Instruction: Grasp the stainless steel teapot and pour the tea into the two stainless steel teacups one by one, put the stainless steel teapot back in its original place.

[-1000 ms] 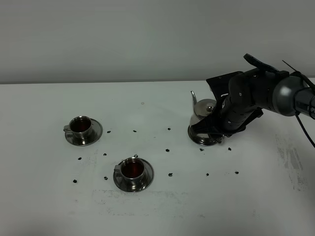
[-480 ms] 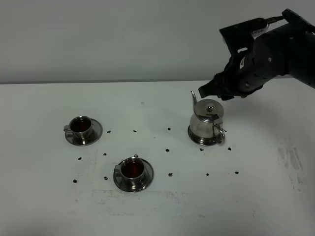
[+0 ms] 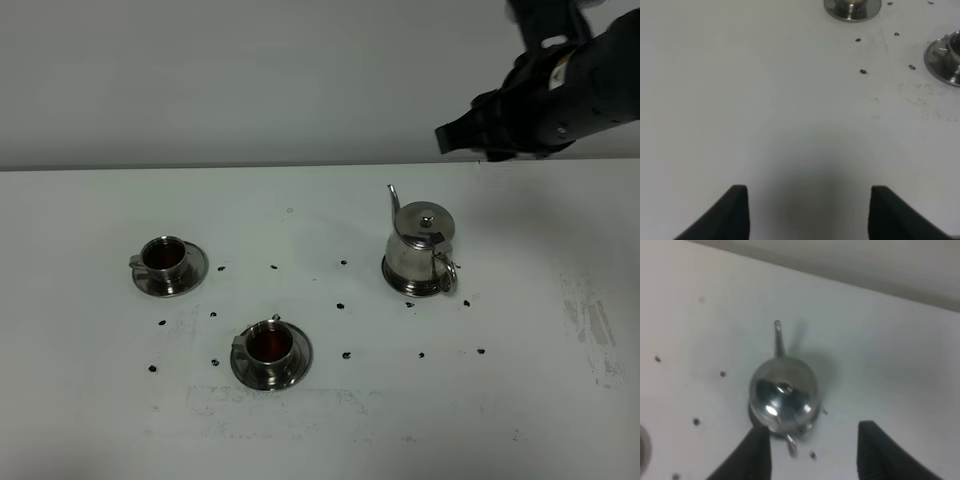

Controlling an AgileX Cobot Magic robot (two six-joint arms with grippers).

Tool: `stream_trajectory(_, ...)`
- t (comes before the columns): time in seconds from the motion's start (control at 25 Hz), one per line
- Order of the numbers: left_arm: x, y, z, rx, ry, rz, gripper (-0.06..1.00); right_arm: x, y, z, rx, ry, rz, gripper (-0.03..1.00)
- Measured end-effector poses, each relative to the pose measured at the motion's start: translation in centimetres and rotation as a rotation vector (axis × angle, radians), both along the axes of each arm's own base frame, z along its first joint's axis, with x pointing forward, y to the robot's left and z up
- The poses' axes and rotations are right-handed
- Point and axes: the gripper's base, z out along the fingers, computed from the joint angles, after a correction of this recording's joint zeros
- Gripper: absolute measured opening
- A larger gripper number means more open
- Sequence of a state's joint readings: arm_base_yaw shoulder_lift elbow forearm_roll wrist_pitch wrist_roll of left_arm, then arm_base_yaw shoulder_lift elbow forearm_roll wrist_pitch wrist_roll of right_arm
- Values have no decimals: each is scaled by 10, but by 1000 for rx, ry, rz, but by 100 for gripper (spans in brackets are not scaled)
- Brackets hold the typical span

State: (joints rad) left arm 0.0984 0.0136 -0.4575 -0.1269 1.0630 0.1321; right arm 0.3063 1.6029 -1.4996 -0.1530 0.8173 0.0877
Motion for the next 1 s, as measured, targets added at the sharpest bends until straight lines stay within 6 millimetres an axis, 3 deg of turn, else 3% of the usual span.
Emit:
stream_trajectory(0.32,0,0,0,1,0,-1,53,-103,-40,53,-43,24,-59,39)
stream_trajectory(0.48,0,0,0,1,0,-1,53,-157,-60,64,31,46,-98,39)
stream_trajectory(0.6,0,0,0,1,0,-1,53,-195,-78,54,99,59,-166,39)
stream_trajectory(0.8,0,0,0,1,0,-1,53,-254,-96,12,114,49,-240,39)
stream_trajectory(1.0,0,0,0,1,0,-1,53,-293,-99,-26,107,14,-270,39)
